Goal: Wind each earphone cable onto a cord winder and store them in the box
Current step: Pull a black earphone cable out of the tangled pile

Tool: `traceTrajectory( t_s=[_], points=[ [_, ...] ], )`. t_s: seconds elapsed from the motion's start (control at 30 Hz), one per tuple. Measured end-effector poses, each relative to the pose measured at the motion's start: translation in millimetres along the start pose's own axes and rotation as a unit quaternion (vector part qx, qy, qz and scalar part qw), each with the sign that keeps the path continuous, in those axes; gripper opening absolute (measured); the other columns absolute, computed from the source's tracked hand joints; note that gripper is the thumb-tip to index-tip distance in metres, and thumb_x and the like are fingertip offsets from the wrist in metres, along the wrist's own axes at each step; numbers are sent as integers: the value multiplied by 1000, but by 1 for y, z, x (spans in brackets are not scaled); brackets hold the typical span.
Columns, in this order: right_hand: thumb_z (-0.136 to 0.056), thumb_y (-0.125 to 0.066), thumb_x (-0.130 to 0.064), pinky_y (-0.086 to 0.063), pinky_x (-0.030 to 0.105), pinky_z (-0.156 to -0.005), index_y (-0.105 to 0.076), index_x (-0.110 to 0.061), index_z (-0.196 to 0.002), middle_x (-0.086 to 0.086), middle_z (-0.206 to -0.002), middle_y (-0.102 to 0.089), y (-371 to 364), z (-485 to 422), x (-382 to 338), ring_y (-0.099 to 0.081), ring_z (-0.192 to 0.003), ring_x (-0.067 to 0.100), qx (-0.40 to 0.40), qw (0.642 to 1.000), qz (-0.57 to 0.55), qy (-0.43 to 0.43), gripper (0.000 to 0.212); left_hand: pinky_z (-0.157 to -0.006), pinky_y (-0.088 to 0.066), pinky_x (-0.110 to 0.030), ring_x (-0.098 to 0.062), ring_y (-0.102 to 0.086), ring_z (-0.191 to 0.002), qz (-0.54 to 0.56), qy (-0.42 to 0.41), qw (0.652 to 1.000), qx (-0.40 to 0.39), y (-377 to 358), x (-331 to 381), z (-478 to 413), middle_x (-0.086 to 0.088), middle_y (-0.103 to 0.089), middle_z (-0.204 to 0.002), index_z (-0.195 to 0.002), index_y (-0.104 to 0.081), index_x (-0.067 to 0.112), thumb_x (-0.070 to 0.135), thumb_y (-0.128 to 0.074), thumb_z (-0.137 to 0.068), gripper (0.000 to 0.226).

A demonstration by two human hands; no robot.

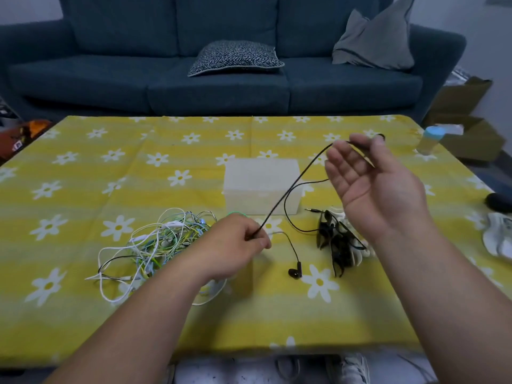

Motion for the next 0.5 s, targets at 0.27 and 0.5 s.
traceTrajectory(
  t_s=[0.27, 0.5],
  points=[
    [-95, -59, -21, -58, 37, -79, -64, 0, -105, 21, -103, -72, 20, 5, 48, -71, -86, 28, 39, 943, 278, -179, 24, -84, -51, -32, -18, -71, -83, 265, -85, 957, 86, 32, 26, 8, -7, -69, -70, -88, -69, 8, 19, -39, -105, 36],
    [-66, -59, -12, -35, 39, -90, -53, -8, -86, 2, -79, -53, -41, 45, 99, -59, -91, 17, -268, 862, 355, -242, 21, -65, -56, -30, -19, -62, -70, 435, -110, 891, 67, 27, 43, 11, -4, -62, -75, -100, -69, 6, 24, -42, -100, 33]
  ],
)
Point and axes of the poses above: each hand's wrist, its own z-axis away from the middle knuckle, its own y-axis out of the back of the hand, x = y × z, the point moved 9 cm from there along -z, towards the middle knuckle
